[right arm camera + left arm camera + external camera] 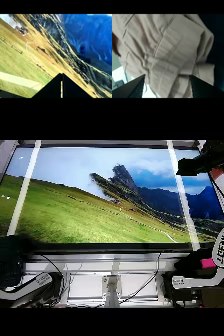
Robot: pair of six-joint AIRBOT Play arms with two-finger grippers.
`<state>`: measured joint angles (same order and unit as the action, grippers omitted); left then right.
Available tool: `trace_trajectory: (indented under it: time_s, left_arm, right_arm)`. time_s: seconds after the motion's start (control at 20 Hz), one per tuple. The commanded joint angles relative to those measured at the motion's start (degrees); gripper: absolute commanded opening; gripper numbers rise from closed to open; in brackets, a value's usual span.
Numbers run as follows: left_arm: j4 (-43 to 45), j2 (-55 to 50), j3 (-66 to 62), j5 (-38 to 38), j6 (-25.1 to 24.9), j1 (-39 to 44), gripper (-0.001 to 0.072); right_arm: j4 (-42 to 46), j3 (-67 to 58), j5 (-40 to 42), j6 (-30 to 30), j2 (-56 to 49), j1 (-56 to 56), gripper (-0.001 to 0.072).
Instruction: Fold the clothes and pants, and hang the long-sleeved shirts on hangers.
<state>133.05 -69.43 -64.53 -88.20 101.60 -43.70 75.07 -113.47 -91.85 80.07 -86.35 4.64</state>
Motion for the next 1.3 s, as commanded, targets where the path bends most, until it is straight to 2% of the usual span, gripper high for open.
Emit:
trace_trajectory:
  time_s: [0.0, 0.15, 0.2, 0.35, 0.4, 0.6, 0.8, 0.9, 1.25]
  left_arm:
    - [1.3, -0.2, 3.0, 6.2, 1.7, -1.3, 0.0644]
    - [1.4, -0.2, 3.3, 9.4, 2.6, -1.7, 0.0637]
    - [1.8, -0.2, 3.3, 10.1, 2.6, -1.8, 0.0549]
    - [3.3, 0.0, 3.3, 10.5, 2.5, -1.9, 0.0090]
    - [3.3, 0.3, 3.3, 10.5, 2.5, -1.8, 0.0021]
    - [3.2, 5.1, 2.7, 10.9, 2.6, 2.6, 0.0020]
    - [2.8, 12.9, -1.1, 12.8, 2.6, 15.6, 0.0019]
    - [2.8, 16.3, -2.3, 16.1, 3.1, 23.7, 0.0020]
    - [2.5, 21.0, -2.3, 37.6, 22.7, 52.1, 0.0019]
  right_arm:
    - [0.0, 0.0, 0.0, 0.0, 0.0, 0.0, 0.0009]
    - [0.0, 0.0, 0.0, 0.0, 0.0, 0.0, 0.0009]
    - [0.0, 0.0, 0.0, 0.0, 0.0, 0.0, 0.0009]
    - [0.0, 0.0, 0.0, 0.0, 0.0, 0.0, 0.0009]
    - [0.0, 0.0, 0.0, 0.0, 0.0, 0.0, 0.0009]
    - [0.0, 0.0, 0.0, 0.0, 0.0, 0.0, 0.0009]
    - [0.0, 0.0, 0.0, 0.0, 0.0, 0.0, 0.0009]
    - [0.0, 0.0, 0.0, 0.0, 0.0, 0.0, 0.0009]
    - [0.0, 0.0, 0.0, 0.0, 0.0, 0.0, 0.0009]
